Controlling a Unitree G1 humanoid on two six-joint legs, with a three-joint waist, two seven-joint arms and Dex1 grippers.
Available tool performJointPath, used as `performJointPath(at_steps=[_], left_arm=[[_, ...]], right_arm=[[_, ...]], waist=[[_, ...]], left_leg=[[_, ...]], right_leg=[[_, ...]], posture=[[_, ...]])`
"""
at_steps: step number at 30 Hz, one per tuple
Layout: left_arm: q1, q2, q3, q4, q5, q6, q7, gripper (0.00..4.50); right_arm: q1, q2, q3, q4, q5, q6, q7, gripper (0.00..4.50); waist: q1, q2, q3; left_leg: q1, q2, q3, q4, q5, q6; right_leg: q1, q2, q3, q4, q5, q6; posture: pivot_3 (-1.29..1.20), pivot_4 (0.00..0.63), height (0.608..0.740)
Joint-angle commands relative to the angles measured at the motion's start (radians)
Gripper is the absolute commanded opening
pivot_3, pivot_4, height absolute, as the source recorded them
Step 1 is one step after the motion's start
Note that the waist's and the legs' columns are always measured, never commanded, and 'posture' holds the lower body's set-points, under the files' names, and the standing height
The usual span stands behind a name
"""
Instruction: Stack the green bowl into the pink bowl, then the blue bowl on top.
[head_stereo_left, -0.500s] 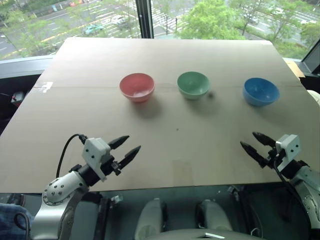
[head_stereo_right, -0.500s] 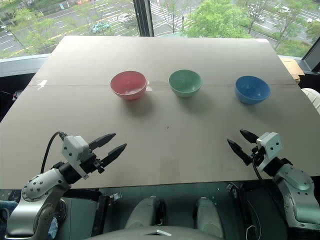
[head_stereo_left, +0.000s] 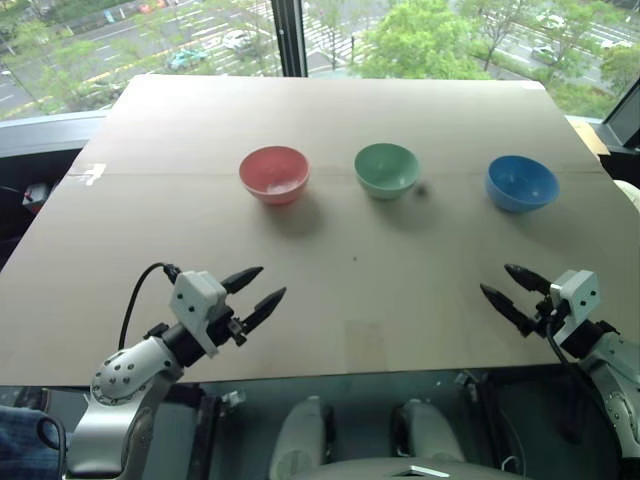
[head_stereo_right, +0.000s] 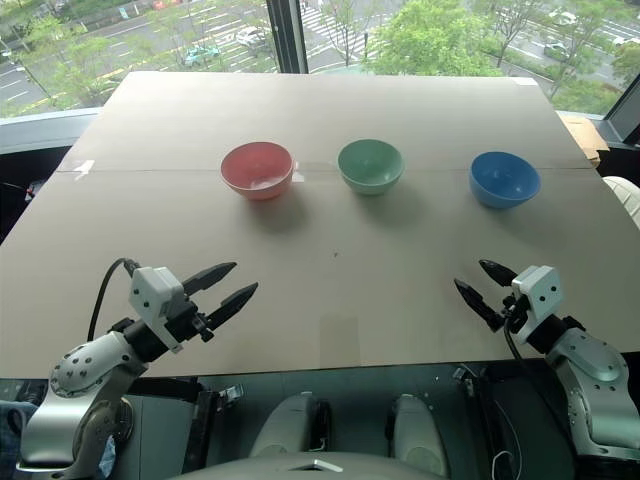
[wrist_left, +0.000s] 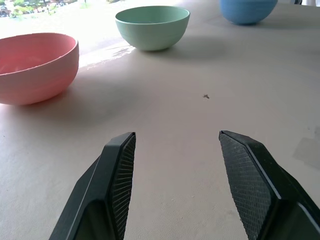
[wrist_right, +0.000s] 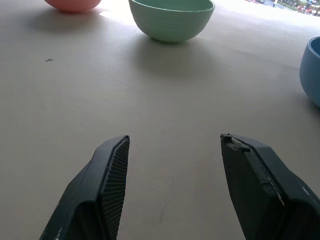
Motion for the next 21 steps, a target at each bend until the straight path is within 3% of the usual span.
performJointPath(at_steps=[1, 9, 14, 21], left_arm=[[-0.013, 0.007, -0.002, -0.019, -0.002, -0.006, 0.002, 2.83], [-0.034, 0.023, 0.005, -0.019, -0.004, 0.013, 0.001, 2.83], [-0.097, 0.057, -0.005, -0.007, 0.021, 0.117, 0.052, 2.83], [-0.461, 0.116, -0.113, 0.226, 0.139, 0.159, 0.060, 2.83]], right_arm=[[-0.004, -0.005, -0.008, -0.019, 0.011, -0.005, -0.005, 3.06], [-0.023, -0.001, -0.006, -0.031, 0.034, -0.003, 0.010, 3.06], [-0.029, -0.004, 0.012, -0.150, 0.121, 0.049, 0.037, 3.06], [-0.174, -0.037, 0.095, -0.374, 0.236, 0.246, -0.025, 3.06]], waist=[[0.000, 0.000, 0.000], [0.000, 0.000, 0.000], [0.000, 0.000, 0.000], [0.003, -0.001, -0.001]], left_leg=[[0.000, 0.000, 0.000, 0.000, 0.000, 0.000], [0.000, 0.000, 0.000, 0.000, 0.000, 0.000], [0.000, 0.000, 0.000, 0.000, 0.000, 0.000], [0.000, 0.000, -0.002, 0.002, 0.000, -0.001]], right_leg=[[0.000, 0.000, 0.000, 0.000, 0.000, 0.000], [0.000, 0.000, 0.000, 0.000, 0.000, 0.000], [0.000, 0.000, 0.000, 0.000, 0.002, 0.003], [0.001, 0.002, -0.001, 0.001, 0.002, 0.003]], posture=[[0.00, 0.150, 0.738], [0.00, 0.150, 0.738], [0.00, 0.150, 0.738], [0.00, 0.150, 0.738]])
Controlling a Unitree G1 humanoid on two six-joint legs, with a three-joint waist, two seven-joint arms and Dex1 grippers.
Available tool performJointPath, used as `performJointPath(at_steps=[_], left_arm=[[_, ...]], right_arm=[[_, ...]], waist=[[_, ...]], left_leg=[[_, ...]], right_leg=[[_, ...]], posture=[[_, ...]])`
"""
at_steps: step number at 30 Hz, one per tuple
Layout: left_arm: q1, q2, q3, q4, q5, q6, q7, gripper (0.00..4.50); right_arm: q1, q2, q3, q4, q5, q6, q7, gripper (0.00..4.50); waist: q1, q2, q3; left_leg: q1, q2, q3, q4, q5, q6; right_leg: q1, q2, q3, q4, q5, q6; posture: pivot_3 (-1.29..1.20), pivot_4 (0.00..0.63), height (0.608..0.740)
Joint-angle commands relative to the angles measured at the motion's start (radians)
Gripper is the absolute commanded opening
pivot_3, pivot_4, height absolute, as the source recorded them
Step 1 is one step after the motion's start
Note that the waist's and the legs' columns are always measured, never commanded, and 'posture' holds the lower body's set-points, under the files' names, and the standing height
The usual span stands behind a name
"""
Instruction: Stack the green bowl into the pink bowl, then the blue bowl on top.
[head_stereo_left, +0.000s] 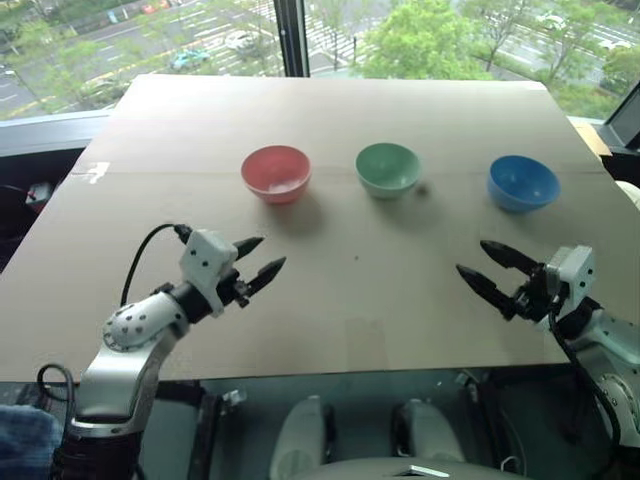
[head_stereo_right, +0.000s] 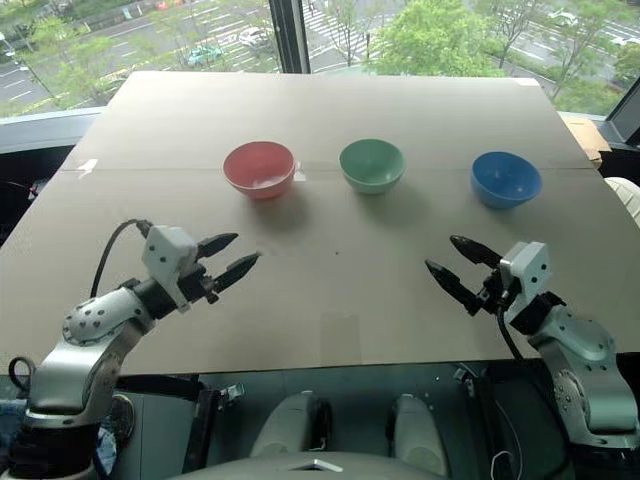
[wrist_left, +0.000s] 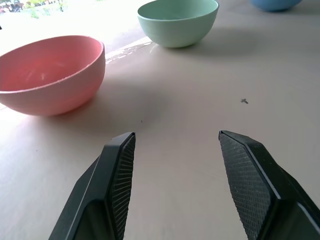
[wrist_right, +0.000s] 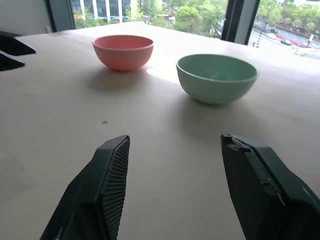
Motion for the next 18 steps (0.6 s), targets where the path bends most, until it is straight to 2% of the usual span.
performJointPath(at_steps=[1, 6, 18], left_arm=[[-0.145, 0.031, -0.060, 0.115, 0.083, -0.030, -0.006, 2.83], [-0.380, 0.014, -0.167, 0.389, 0.252, -0.188, 0.033, 2.83], [-0.584, -0.035, -0.289, 0.833, 0.390, -0.554, -0.045, 2.83]], right_arm=[[-0.051, -0.017, 0.019, -0.107, 0.069, 0.082, -0.029, 3.06], [-0.118, -0.010, 0.066, -0.157, 0.077, 0.128, -0.055, 3.06], [-0.145, -0.007, 0.085, -0.154, 0.029, 0.110, -0.073, 3.06]], waist=[[-0.001, -0.002, -0.001], [-0.001, -0.002, -0.001], [-0.002, -0.002, -0.001]], left_leg=[[0.000, 0.000, 0.000, 0.000, 0.000, 0.000], [-0.005, -0.003, 0.000, 0.000, 0.000, 0.001], [-0.005, -0.005, 0.001, 0.003, 0.000, 0.001]], right_leg=[[0.000, 0.000, 0.000, 0.000, 0.000, 0.000], [-0.003, 0.000, 0.000, -0.001, 0.000, 0.001], [-0.003, 0.000, -0.002, 0.000, 0.000, 0.001]], posture=[[0.00, 0.150, 0.738], [0.00, 0.150, 0.738], [0.00, 0.150, 0.738]])
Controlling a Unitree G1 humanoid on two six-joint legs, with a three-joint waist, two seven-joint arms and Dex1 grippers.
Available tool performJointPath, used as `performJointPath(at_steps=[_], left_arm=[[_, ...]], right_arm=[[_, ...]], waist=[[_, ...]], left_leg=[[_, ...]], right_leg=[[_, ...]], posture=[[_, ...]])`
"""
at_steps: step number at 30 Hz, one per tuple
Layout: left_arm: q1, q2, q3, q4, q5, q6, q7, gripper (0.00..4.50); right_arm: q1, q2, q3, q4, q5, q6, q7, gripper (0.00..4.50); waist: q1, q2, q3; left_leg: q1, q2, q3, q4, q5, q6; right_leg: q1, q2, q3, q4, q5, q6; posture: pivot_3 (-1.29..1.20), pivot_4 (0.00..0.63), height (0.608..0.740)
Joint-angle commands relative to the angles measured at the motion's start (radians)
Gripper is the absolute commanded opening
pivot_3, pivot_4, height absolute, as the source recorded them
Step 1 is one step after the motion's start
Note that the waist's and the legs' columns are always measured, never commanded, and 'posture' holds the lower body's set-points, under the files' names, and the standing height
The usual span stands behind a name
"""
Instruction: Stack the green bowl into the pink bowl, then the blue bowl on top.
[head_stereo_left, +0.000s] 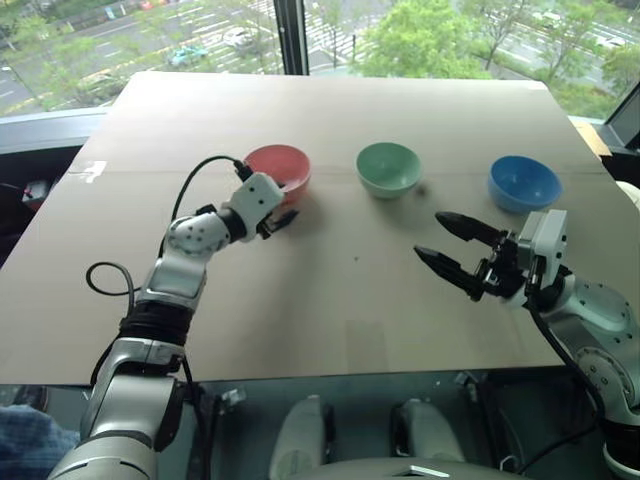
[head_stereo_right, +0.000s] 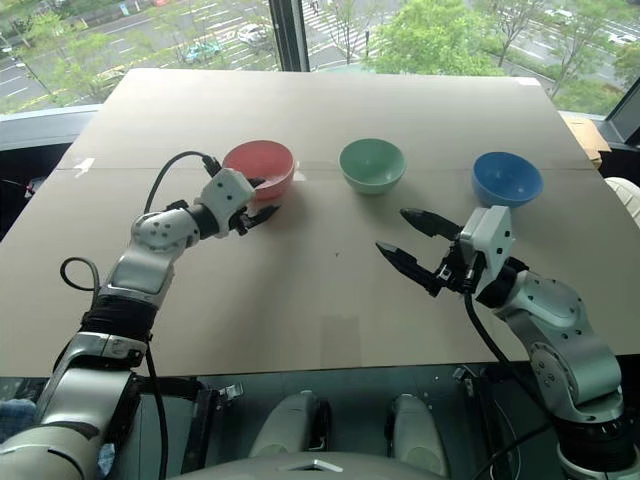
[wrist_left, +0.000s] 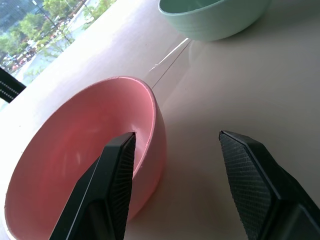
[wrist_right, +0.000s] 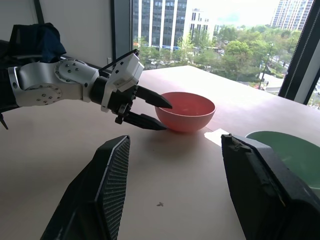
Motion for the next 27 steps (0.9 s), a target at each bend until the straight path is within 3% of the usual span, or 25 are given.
performJointPath(at_steps=[1, 11, 19, 22, 27], left_arm=[[-0.071, -0.008, -0.022, 0.122, 0.057, -0.129, 0.005, 2.83], [-0.250, -0.033, -0.060, 0.458, 0.169, -0.245, 0.087, 2.83], [-0.373, -0.026, -0.111, 0.683, 0.266, -0.197, 0.069, 2.83], [-0.397, -0.032, -0.112, 0.713, 0.272, -0.203, 0.063, 2.07], [-0.415, -0.046, -0.116, 0.731, 0.284, -0.222, 0.066, 0.15]], right_arm=[[-0.015, 0.001, -0.011, -0.026, -0.009, -0.020, -0.014, 3.06], [0.014, 0.012, -0.016, -0.019, -0.052, -0.044, -0.035, 3.06], [0.005, 0.016, -0.030, -0.009, -0.050, -0.047, -0.042, 3.06], [0.015, 0.012, -0.037, -0.011, -0.047, -0.049, -0.039, 3.06], [0.022, 0.008, -0.039, -0.013, -0.053, -0.051, -0.040, 3.06]], waist=[[0.000, 0.000, 0.000], [-0.001, 0.000, 0.000], [-0.002, -0.001, 0.000], [-0.003, -0.001, 0.000], [0.000, -0.001, -0.001]], left_leg=[[0.000, 0.000, 0.000, 0.000, 0.000, 0.000], [-0.001, 0.000, 0.000, 0.000, 0.000, 0.000], [-0.001, 0.000, 0.002, 0.001, 0.000, 0.000], [-0.001, 0.000, 0.002, 0.001, 0.000, 0.000], [-0.001, 0.000, 0.001, 0.001, 0.000, 0.000]], right_leg=[[0.000, 0.000, 0.000, 0.000, 0.000, 0.000], [0.000, 0.000, -0.001, 0.000, 0.000, 0.000], [0.000, 0.000, -0.002, 0.000, 0.000, 0.000], [0.000, 0.000, -0.002, 0.000, 0.000, 0.000], [0.000, 0.000, -0.002, 0.000, 0.000, 0.000]], posture=[[0.00, 0.150, 0.738], [0.00, 0.150, 0.738], [0.00, 0.150, 0.738], [0.00, 0.150, 0.738], [0.00, 0.150, 0.738]])
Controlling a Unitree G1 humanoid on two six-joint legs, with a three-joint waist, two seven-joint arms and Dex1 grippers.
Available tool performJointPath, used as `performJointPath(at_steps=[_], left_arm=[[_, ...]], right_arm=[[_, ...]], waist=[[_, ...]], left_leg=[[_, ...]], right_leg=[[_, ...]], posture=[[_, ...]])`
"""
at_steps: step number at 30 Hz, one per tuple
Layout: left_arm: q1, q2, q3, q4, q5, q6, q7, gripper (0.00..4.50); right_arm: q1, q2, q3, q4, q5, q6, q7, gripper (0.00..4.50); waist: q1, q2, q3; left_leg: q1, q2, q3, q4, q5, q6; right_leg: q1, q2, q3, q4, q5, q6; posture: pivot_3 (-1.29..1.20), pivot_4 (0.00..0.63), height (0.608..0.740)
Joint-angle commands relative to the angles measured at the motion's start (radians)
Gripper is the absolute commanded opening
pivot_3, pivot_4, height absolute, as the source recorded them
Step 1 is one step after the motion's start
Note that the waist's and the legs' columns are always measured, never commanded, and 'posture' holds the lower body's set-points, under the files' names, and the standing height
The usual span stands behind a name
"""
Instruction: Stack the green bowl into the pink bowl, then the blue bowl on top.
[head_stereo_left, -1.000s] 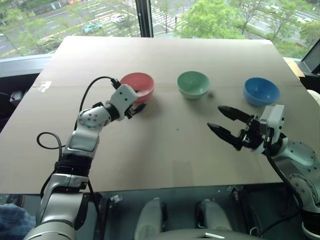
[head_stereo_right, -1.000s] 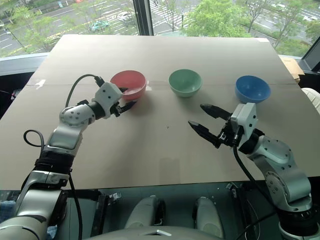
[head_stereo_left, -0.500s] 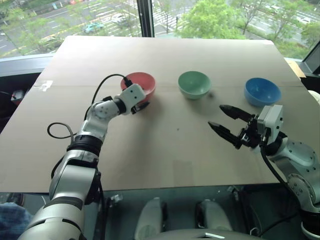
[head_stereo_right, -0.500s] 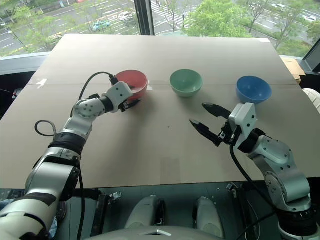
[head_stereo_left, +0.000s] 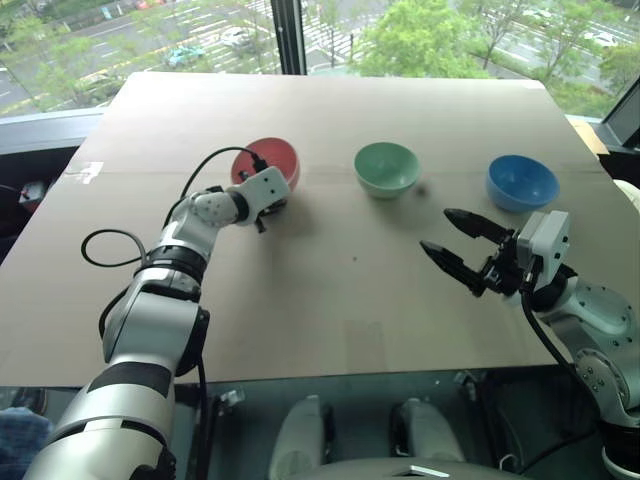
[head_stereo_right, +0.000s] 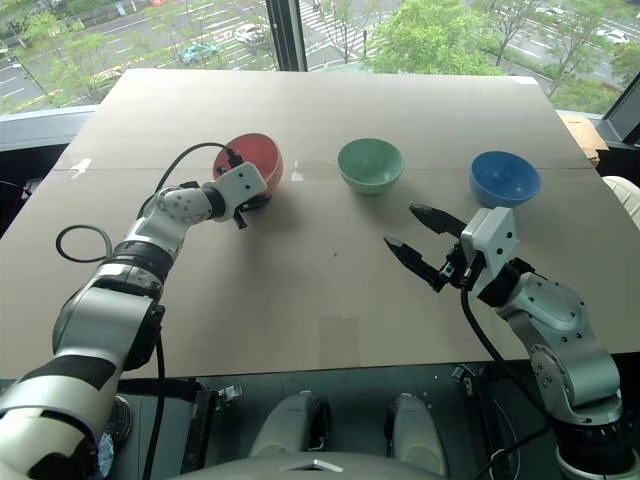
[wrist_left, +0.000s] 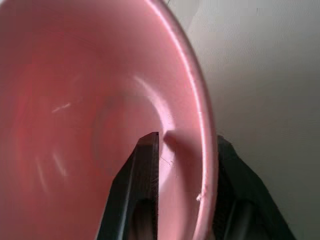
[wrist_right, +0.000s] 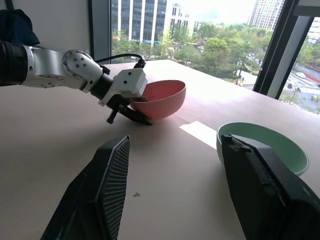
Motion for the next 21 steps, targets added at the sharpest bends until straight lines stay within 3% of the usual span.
performJointPath(at_steps=[1, 6, 10, 13, 16, 21], left_arm=[[-0.012, -0.005, -0.012, 0.016, 0.018, -0.011, -0.011, 0.09], [-0.036, -0.016, -0.005, -0.003, 0.002, -0.031, -0.033, 0.06], [-0.044, -0.024, -0.042, -0.124, -0.024, -0.143, -0.220, 0.06], [0.008, -0.024, -0.077, -0.336, -0.105, -0.214, -0.429, 0.06], [0.120, -0.001, -0.112, -0.641, -0.273, -0.222, -0.644, 0.06], [0.233, 0.065, -0.169, -0.941, -0.333, -0.170, -0.776, 0.06]], right_arm=[[0.000, -0.005, -0.026, -0.023, 0.004, -0.022, -0.001, 3.06], [0.001, -0.006, -0.027, -0.020, 0.002, -0.025, 0.000, 3.06], [-0.005, -0.003, -0.021, -0.015, 0.001, -0.026, 0.000, 3.06], [-0.008, -0.003, -0.017, -0.008, -0.002, -0.031, 0.003, 3.06], [-0.008, -0.002, -0.014, -0.002, -0.006, -0.037, 0.005, 3.06], [-0.010, 0.014, 0.002, -0.001, -0.017, -0.046, -0.004, 3.06]], waist=[[0.000, 0.000, 0.000], [0.002, 0.000, 0.000], [0.004, 0.000, 0.000], [0.003, -0.001, 0.001], [-0.002, 0.000, 0.001], [-0.013, 0.001, 0.001]], left_leg=[[0.000, 0.000, 0.000, 0.000, 0.000, 0.000], [0.000, 0.000, -0.001, 0.000, 0.000, 0.000], [-0.001, -0.001, 0.000, 0.000, 0.000, 0.000], [-0.003, -0.001, 0.000, 0.001, 0.000, 0.000], [-0.003, 0.000, -0.001, 0.000, 0.000, 0.000], [0.000, 0.002, -0.001, -0.001, 0.000, 0.000]], right_leg=[[0.000, 0.000, 0.000, 0.000, 0.000, 0.000], [0.000, 0.000, 0.000, 0.000, 0.000, 0.000], [0.000, -0.001, -0.001, 0.000, 0.000, 0.000], [0.000, -0.001, -0.002, 0.000, 0.000, 0.000], [-0.001, -0.001, -0.001, 0.000, 0.000, 0.000], [-0.001, 0.001, 0.001, -0.001, 0.000, 0.000]], posture=[[0.00, 0.150, 0.738], [0.00, 0.150, 0.738], [0.00, 0.150, 0.738], [0.00, 0.150, 0.738], [0.00, 0.150, 0.738], [0.00, 0.150, 0.738]])
